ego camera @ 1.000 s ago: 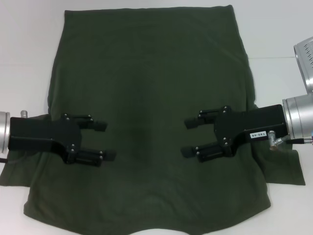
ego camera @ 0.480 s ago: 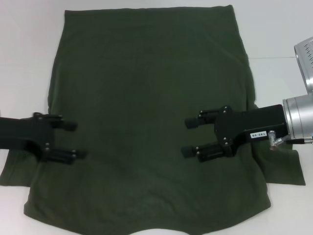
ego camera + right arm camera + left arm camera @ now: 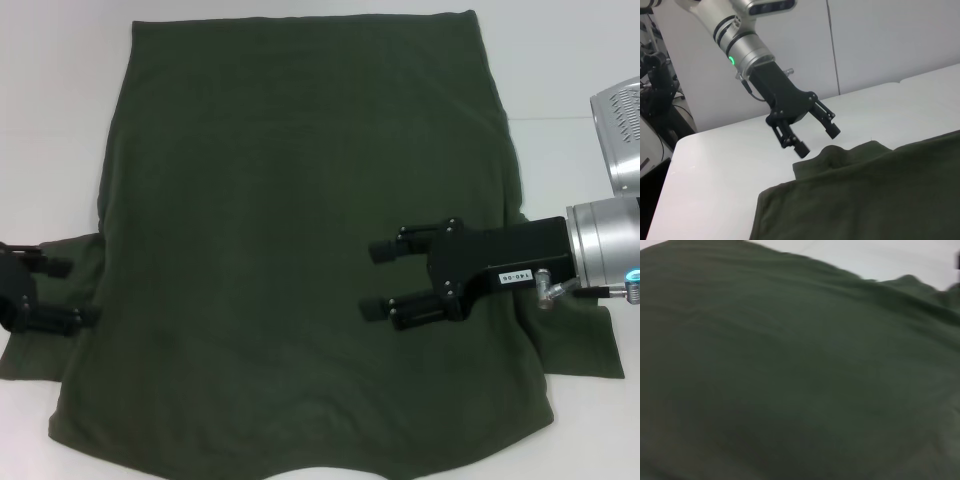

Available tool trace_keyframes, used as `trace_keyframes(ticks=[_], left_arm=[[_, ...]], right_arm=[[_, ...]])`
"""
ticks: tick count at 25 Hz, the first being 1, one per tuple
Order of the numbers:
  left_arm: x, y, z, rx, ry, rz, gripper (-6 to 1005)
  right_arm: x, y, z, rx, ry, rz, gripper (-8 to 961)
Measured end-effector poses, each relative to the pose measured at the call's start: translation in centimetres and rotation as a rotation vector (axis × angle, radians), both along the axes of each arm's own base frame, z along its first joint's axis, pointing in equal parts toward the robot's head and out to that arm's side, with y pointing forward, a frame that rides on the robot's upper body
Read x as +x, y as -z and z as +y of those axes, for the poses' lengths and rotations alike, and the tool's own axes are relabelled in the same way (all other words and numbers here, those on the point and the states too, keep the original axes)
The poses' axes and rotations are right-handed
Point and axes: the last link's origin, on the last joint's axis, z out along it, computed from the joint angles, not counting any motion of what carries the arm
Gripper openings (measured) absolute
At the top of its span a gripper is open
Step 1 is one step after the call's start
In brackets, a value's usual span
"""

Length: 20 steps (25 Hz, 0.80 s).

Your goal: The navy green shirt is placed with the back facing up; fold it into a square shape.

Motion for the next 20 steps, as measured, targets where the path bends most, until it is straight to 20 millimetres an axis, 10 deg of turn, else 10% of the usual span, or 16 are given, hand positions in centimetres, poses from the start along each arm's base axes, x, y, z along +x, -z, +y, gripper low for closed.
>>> trace_keyframes(ticks=[20], left_arm=[[-4.3, -1.0, 0.5, 0.24, -0.818, -0.196, 874]], right_arm=[[-0.7, 0.1, 0.1, -0.033, -0.013, -0.02, 849]])
